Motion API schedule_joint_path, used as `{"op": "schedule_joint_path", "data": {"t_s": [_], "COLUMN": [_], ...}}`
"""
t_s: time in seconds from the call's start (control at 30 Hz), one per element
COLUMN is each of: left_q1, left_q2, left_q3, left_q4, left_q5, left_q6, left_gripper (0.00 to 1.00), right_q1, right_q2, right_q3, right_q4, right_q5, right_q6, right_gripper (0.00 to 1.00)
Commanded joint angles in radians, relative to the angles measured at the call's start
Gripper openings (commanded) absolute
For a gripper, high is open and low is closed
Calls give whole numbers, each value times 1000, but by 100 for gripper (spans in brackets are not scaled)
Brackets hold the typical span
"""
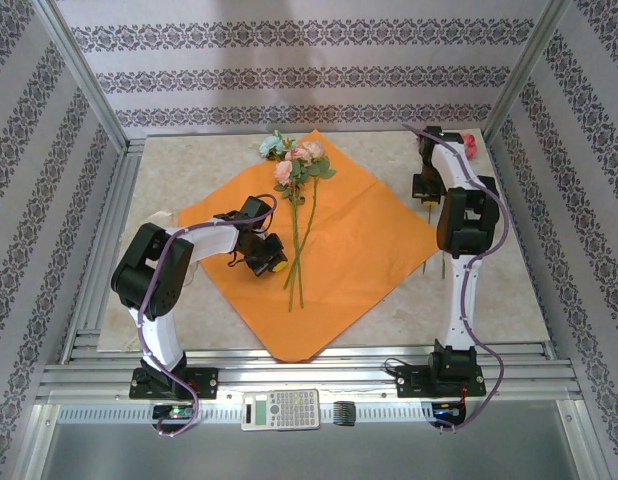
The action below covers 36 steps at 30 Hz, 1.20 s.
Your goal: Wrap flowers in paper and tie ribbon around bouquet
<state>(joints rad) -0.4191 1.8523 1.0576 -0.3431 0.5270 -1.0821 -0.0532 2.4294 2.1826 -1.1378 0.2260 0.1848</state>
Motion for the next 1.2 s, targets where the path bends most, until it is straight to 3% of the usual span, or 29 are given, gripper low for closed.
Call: {"op": "schedule_joint_path", "data": {"t_s": [0.0,0.1,0.3,0.6,0.83,0.93,1.03,1.17], "left_q1": [-16,-17,-17,-18,-17,-17,-17,-17], "left_q2": [-12,-12,-10,-7,-10,-11,-6,1], "left_q3": [-5,-6,-8,-13,-14,-13,-14,-6], "left_q4": [-17,-14,-12,-4,-7,-8,-4,1], "left_q5": [0,3,1,4,5,5,6,9], "left_q6": [5,5,5,2,4,6,5,4], "left_gripper": [0,0,0,0,0,0,0,0], "right_q1": [10,16,61,214,231,230,233,267], "right_q2": [-191,-276,-411,-609,-754,-754,-742,-691], "right_q3": [9,18,42,-92,-81,-13,-46,-198], "right_q4": [83,132,203,332,417,407,380,357], "right_q5": [163,229,215,282,301,256,135,-146], "right_q6": [25,25,7,-42,-77,-80,18,205], "right_gripper": [0,0,0,0,0,0,0,0]}}
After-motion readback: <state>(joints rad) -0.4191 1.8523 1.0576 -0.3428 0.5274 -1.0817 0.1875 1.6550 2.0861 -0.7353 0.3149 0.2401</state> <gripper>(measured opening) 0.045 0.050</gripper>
